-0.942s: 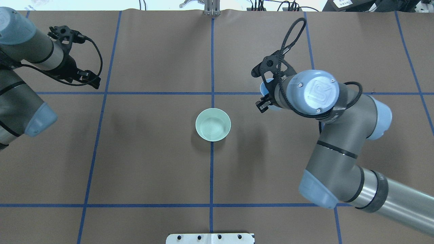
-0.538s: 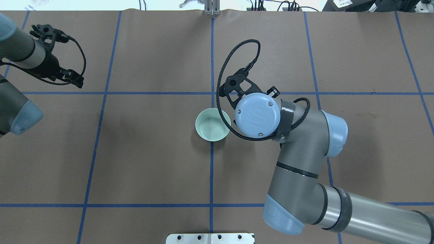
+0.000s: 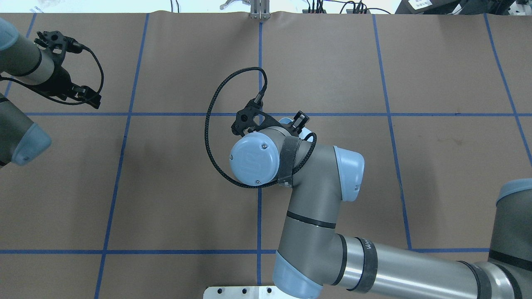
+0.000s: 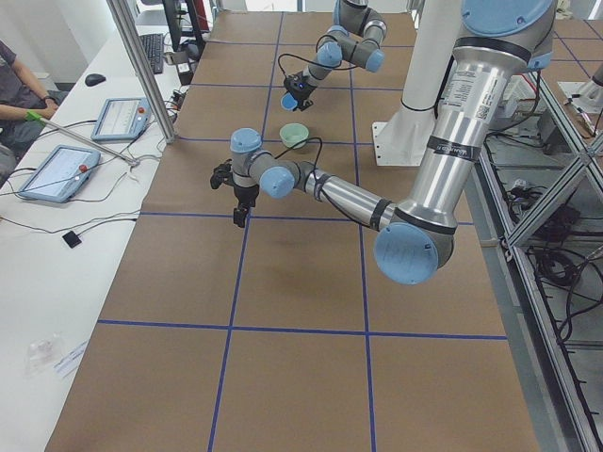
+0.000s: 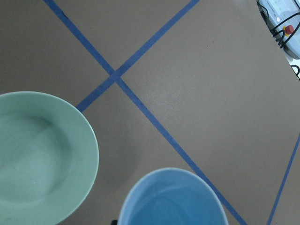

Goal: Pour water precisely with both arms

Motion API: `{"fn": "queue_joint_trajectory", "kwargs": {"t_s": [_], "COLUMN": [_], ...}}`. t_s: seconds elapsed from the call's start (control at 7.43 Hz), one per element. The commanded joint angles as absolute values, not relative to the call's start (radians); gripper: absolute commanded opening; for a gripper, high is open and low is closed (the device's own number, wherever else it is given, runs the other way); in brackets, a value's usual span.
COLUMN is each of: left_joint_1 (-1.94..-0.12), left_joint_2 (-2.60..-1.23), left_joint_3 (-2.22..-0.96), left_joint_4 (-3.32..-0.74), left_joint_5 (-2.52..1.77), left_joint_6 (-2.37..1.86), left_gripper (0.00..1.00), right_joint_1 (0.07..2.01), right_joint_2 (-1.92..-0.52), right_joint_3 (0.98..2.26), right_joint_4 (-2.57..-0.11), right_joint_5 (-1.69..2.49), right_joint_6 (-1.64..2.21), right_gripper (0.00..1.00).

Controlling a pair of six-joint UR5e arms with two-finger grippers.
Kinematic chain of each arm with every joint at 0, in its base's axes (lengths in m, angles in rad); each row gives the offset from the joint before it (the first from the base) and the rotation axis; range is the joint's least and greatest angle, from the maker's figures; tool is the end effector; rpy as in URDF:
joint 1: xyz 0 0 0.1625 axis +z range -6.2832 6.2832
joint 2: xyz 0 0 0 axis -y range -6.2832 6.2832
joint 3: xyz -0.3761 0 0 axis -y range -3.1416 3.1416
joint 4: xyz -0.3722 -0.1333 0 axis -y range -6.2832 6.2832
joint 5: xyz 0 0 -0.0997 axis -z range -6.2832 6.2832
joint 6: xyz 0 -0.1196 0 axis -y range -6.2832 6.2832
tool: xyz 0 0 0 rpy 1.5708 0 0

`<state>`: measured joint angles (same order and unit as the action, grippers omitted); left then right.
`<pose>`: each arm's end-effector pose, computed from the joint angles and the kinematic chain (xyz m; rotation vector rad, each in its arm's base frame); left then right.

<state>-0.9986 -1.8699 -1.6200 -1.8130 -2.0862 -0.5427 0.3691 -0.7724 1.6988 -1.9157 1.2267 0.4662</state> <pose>0.2632 -0.5459 0.4258 0.2253 0.7301 0.1802 -0.5325 -0.3922 0.1667 0.6445 -0.2049 -0.6078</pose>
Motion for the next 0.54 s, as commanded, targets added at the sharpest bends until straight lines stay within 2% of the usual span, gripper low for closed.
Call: {"fn": "queue_joint_trajectory", "kwargs": {"t_s": [0.0, 0.4], "left_joint_1": [-0.999, -0.999], "left_joint_2": [-1.870, -1.870], "left_joint_3": [-1.618, -1.615], "left_joint_4": [-1.813, -1.813], "left_joint_5": [-2.086, -2.086], "left_joint_6": [-0.545, -0.545], "left_gripper": [1.00, 1.00], "right_joint_1": [0.341, 0.307], "right_joint_2": [-0.737, -0.643], "right_joint_3": [1.652, 1.514], "right_joint_4": [-1.966, -2.057], "right_joint_5": [1.187, 1.077], "right_joint_6": [0.378, 0.299], "right_gripper": [0.23, 0.20]}}
